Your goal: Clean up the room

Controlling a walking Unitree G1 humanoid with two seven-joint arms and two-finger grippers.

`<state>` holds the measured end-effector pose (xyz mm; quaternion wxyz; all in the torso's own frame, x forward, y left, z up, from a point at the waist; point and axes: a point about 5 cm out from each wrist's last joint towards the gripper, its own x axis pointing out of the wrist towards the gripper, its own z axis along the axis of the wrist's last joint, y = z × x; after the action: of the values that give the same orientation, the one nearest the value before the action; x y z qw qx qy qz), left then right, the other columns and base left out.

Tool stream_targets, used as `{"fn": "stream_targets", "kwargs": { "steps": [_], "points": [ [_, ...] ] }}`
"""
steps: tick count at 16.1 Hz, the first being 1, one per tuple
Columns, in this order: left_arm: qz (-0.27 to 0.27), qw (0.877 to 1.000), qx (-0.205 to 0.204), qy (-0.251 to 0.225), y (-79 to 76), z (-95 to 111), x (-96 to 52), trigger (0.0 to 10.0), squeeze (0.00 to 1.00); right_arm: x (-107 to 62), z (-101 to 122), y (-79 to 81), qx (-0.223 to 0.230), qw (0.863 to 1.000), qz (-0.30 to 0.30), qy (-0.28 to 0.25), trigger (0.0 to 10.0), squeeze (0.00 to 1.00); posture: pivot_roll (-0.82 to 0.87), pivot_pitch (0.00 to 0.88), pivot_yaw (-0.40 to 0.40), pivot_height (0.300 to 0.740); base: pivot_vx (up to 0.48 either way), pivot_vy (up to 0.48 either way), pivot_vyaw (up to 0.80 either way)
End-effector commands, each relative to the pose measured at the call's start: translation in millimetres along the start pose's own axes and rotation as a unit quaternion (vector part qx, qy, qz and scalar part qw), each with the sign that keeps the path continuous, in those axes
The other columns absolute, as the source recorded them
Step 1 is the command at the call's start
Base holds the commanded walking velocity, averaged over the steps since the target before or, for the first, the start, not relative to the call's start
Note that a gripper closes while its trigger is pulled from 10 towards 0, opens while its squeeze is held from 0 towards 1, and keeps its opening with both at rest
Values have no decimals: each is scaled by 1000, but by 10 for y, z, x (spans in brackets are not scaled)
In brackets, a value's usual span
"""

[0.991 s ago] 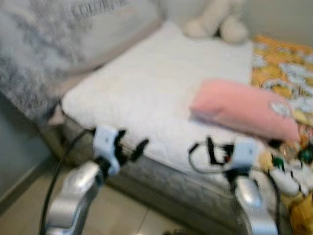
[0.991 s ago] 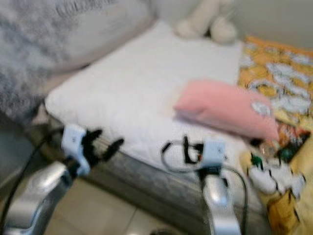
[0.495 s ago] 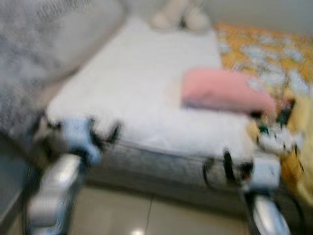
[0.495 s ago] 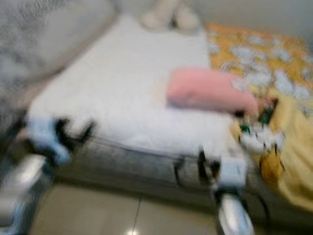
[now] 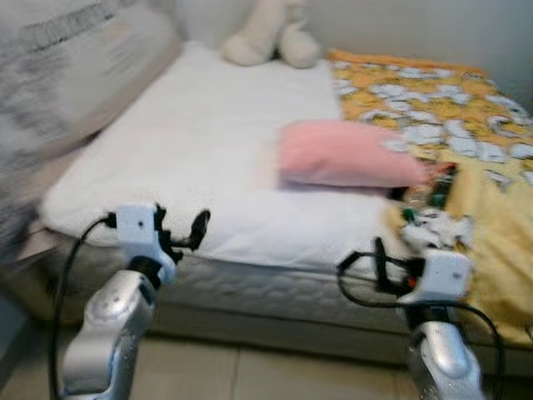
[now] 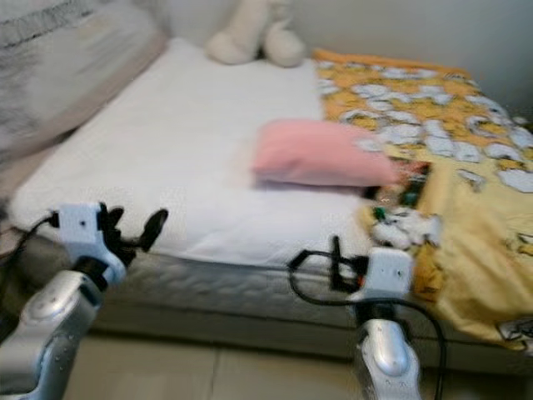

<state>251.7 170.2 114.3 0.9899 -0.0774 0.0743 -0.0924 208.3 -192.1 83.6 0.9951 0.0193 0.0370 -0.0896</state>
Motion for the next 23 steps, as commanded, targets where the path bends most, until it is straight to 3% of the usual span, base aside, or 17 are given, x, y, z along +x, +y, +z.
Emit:
{"fn": "stream_targets", "kwargs": {
  "steps": [1, 2, 3, 5, 6, 15, 16, 20, 23],
  "points": [
    [9, 1000, 9, 3, 29, -5, -14, 10000, 0, 35, 46, 11, 16, 1000, -4, -7, 10000, 0, 2, 0, -19, 740, 349, -326, 0],
    [-1, 1000, 12, 3, -15, -13, -12, 10000, 0, 42, 33, 13, 9, 1000, -4, -2, 10000, 0, 2, 0, -19, 740, 371, -300, 0],
    [-16, 1000, 19, 2, -64, -14, -11, 10000, 635, 47, 28, 24, 4, 1000, 0, 0, 10000, 0, 0, 0, -18, 740, 416, 0, 0],
    [-22, 1000, 20, 1, -85, -5, -5, 10000, 510, 49, 30, 41, 1, 1000, 2, -2, 10000, 0, 1, 0, -17, 740, 424, 0, 0],
    [-19, 1000, 21, 2, -77, -3, 2, 10000, 0, 49, 29, 50, 0, 1000, 3, -2, 10000, 0, -1, 0, -12, 740, 416, 0, 0],
    [-58, 997, 48, 1, -181, 3, 15, 10000, 0, 132, 49, 60, 14, 1000, -21, 5, 10000, 0, -5, 0, -2, 740, 407, -171, 0],
    [-49, 998, 39, -4, -163, 30, 29, 10000, 0, 205, 10, 5, 31, 997, -60, 38, 10000, 0, -5, 0, -2, 740, 0, 0, 0],
    [-52, 998, 43, -11, -138, 71, 43, 10000, 0, 474, 83, 30, 72, 992, -89, 61, 10000, 0, 5, 0, 8, 740, 0, 0, 0],
    [-64, 997, 45, -16, -169, 100, 50, 10000, 0, 712, -6, -89, 81, 981, -133, 115, 10000, 0, 27, 0, 12, 740, 0, 0, 0]
  ]
}}
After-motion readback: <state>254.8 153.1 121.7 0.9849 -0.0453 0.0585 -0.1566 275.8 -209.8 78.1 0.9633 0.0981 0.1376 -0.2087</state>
